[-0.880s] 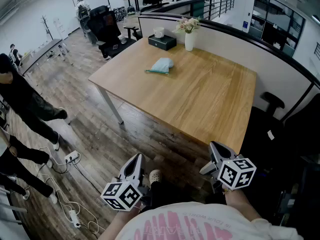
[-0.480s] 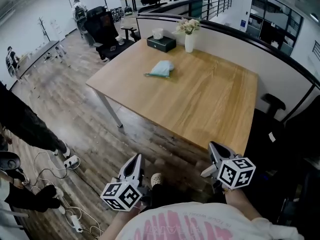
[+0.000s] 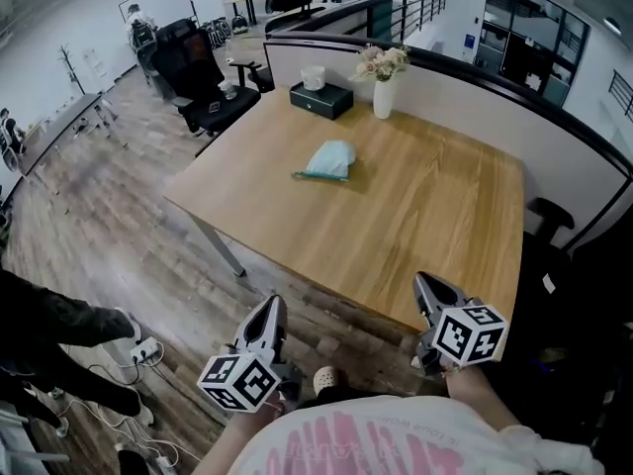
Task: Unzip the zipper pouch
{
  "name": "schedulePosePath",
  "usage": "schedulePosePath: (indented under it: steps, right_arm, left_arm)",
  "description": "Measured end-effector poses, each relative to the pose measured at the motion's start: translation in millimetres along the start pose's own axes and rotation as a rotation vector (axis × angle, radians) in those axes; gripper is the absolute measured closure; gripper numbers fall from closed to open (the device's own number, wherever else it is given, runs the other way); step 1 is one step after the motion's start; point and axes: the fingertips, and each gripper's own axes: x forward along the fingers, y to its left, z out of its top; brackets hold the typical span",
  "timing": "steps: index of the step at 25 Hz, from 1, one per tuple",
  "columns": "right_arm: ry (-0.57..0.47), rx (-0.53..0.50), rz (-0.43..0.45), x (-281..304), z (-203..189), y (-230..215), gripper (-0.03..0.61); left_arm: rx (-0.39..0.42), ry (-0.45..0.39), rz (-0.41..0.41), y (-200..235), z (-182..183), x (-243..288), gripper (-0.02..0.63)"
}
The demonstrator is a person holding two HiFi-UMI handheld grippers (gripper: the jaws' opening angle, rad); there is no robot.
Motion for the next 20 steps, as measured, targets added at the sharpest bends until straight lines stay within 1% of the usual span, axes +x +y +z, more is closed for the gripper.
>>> schedulePosePath:
  steps: [3,7,9,12,15,18,20]
  right_arm:
    - [-0.024,0.03,-0.007,38.1,13.2,5.7,0.581]
    - [0.001,0.043,-0.054,87.7,7.8,5.1,0.581]
    - [0.02,0.047,-0.083,104.8,2.0,2.6,0.581]
    - [0.078,0.06,-0.121,126.2,-9.8,-7.4,0.581]
    - [0.119,0.097,-0.145,147.6,-17.1,-21.5,0.54]
    - [0.152,0.135,-0.161,175.3,-20.4,-39.4,0.518]
    - [0.19,0.137,-0.165,196.5,-21.5,-50.3,0.502]
  left_arm:
    - [0.008,0.002,-0.022,26.9,23.2,27.7,0.614]
    - [0.02,0.044,-0.067,60.4,37.2,61.0,0.614]
    - [0.019,0.072,-0.08,74.5,38.5,74.0,0.614]
    - [0.002,0.109,-0.074,93.9,34.8,89.7,0.614]
    - [0.004,0.145,-0.069,109.7,29.3,101.9,0.614]
    - [-0.028,0.157,-0.059,126.9,25.9,116.1,0.614]
    - [-0.034,0.168,-0.055,135.6,24.5,125.5,0.614]
